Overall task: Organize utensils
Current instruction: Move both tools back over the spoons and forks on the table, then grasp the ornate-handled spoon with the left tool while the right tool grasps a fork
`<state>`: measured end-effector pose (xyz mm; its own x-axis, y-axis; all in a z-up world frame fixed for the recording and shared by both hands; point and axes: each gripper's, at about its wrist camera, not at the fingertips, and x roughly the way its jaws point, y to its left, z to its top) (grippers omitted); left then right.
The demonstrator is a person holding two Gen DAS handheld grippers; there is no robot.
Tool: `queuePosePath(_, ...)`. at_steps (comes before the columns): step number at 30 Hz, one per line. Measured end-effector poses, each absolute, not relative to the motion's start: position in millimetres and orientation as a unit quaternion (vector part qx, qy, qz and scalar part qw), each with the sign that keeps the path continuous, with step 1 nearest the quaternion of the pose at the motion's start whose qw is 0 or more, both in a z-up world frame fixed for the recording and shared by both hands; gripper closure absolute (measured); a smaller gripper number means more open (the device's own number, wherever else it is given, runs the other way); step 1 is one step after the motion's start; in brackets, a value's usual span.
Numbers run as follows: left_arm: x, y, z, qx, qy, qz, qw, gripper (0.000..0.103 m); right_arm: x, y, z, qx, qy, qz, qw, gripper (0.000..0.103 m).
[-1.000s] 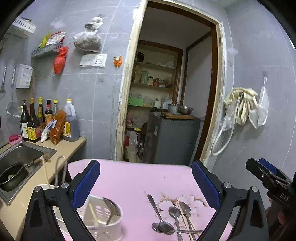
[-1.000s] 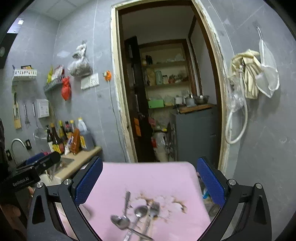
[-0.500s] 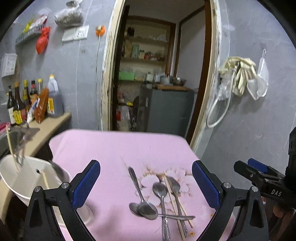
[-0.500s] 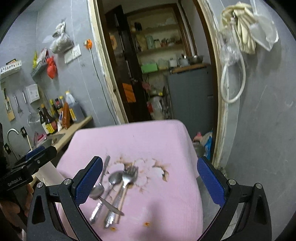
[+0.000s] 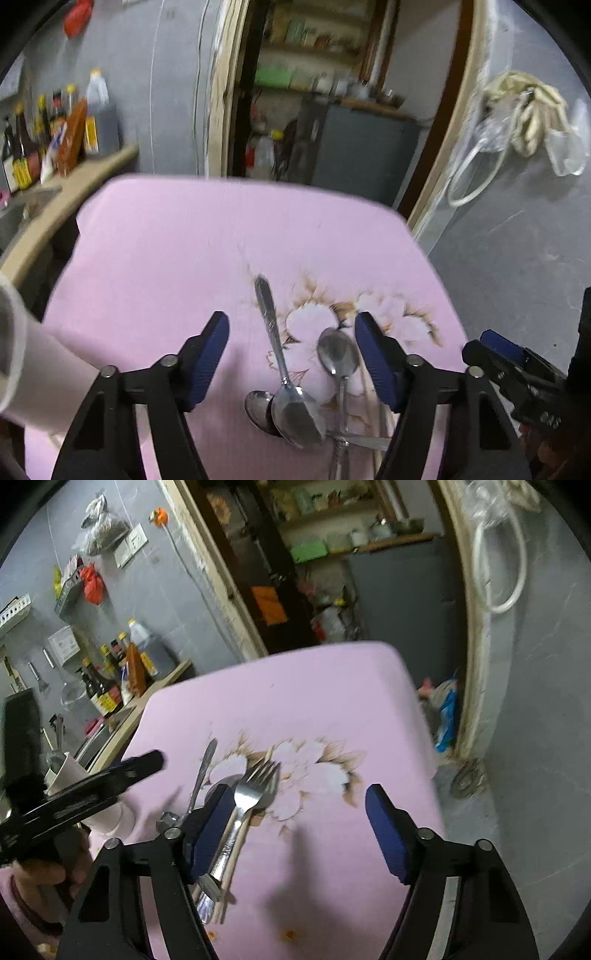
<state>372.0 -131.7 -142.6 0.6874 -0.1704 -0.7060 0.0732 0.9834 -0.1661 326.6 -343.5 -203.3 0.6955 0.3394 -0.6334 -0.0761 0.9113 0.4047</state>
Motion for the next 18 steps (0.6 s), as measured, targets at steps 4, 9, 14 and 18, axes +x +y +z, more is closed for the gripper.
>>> queuePosePath(4, 398, -125, -164, -0.089, 0.442, -0.058, 0.891, 0.052, 341, -328, -218, 0.182, 0.393, 0.141, 0.89, 0.046)
queuePosePath(9, 420, -120, -184, -0.105, 0.483, -0.054, 0.868, 0.063, 356, -316, -230, 0.183, 0.413, 0.164, 0.877, 0.053)
queuePosePath(14, 431, -120, -192, -0.1, 0.497, -0.06, 0.86, 0.072, 368, -306, -237, 0.182, 0.431, 0.18, 0.865, 0.053)
queuePosePath(18, 438, -126, -191, -0.08, 0.502, -0.062, 0.859, 0.074, 379, -296, -239, 0.176, 0.445, 0.182, 0.859, 0.055)
